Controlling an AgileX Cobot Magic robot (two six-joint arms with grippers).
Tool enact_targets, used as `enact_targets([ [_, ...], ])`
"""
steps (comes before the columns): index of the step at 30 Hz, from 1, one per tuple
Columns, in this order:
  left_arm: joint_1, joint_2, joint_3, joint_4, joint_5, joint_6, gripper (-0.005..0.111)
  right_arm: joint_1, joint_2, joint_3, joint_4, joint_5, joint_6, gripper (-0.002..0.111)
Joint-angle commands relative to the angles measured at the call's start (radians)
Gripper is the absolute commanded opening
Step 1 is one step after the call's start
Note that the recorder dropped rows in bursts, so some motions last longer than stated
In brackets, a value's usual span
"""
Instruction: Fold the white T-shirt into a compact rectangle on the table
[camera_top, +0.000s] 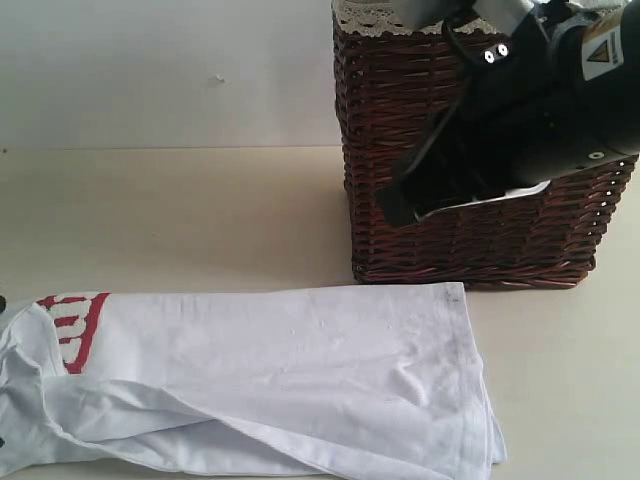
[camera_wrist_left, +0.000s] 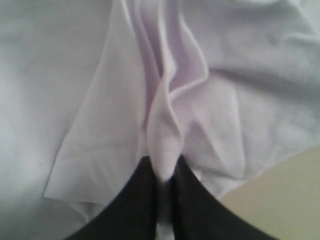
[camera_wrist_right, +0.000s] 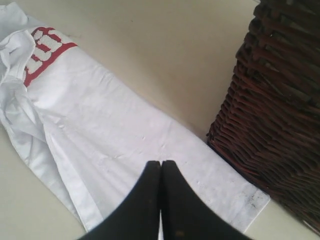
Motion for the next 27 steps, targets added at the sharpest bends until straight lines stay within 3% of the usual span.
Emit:
enact_targets([
  [1,-0.004,0.004,-0.026,0.009,0.009,-0.01,0.002,0.002,-0.006,-0.005,0.003,-0.001,-0.009,0.0],
  [5,-0.004,0.004,-0.073,0.009,0.02,-0.01,0.015,0.002,-0.006,-0.005,0.003,-0.001,-0.011,0.0],
  [8,-0.004,0.004,-0.112,0.012,0.036,0.002,0.032,0.002,-0.006,-0.005,0.007,-0.001,-0.01,0.0],
  [12,-0.004,0.004,-0.152,0.089,0.048,0.002,0.049,0.002,-0.006,-0.005,0.007,-0.001,-0.01,0.0],
  [22,-0.004,0.032,-0.164,0.233,0.027,-0.02,0.039,0.002,-0.006,-0.005,0.007,-0.001,-0.01,0.0],
  [25,-0.004,0.032,-0.164,0.441,0.035,-0.244,0.039,0.002,-0.006,-0.005,0.007,0.002,-0.01,0.0],
  [27,-0.004,0.032,-0.164,0.637,0.089,-0.519,0.039,0.002,-0.006,-0.005,0.007,0.002,-0.01,0.0],
])
